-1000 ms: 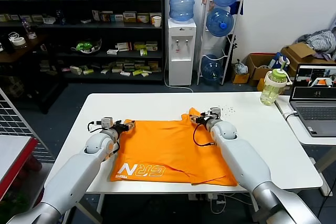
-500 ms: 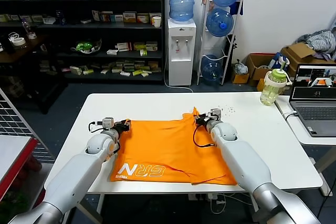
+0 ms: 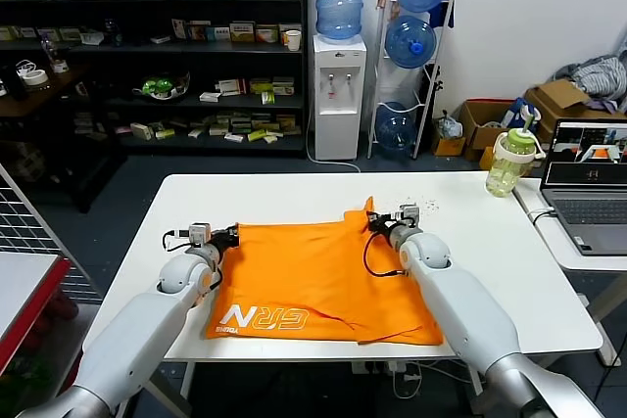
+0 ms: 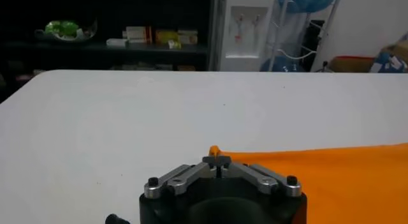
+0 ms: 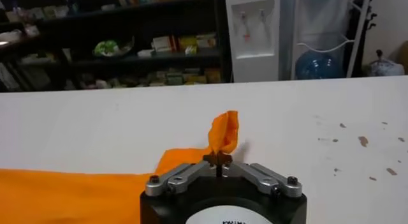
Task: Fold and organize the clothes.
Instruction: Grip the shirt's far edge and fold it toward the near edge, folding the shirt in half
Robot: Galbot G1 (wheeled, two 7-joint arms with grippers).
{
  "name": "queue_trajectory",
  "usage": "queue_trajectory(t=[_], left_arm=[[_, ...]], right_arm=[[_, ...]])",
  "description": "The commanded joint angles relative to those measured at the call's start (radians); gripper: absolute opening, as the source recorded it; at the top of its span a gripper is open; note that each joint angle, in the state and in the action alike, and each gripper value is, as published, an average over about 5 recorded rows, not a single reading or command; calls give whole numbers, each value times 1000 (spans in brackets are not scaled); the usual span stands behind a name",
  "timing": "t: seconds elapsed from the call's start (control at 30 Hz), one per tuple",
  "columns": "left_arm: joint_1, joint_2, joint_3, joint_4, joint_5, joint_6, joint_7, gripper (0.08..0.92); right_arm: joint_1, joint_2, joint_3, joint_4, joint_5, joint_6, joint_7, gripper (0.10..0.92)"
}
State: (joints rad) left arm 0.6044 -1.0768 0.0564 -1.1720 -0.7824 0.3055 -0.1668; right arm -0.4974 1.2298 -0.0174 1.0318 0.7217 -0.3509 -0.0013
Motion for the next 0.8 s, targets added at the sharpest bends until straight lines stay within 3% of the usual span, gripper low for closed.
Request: queue_trajectory(t=[0.03,0.43,0.8], left_arm=[[78,65,-25,-206,-19,5,-29,91],[293,217,-95,-570,-94,51,-131,91],[439,280,-131,-715,-98,60,-172,91]], right_arm=[[-96,-117,11,293,114,-44,73,124],[-365,-344,77,673,286,-179,235,124],[-609,-395,196,844,282,-193,251,124]])
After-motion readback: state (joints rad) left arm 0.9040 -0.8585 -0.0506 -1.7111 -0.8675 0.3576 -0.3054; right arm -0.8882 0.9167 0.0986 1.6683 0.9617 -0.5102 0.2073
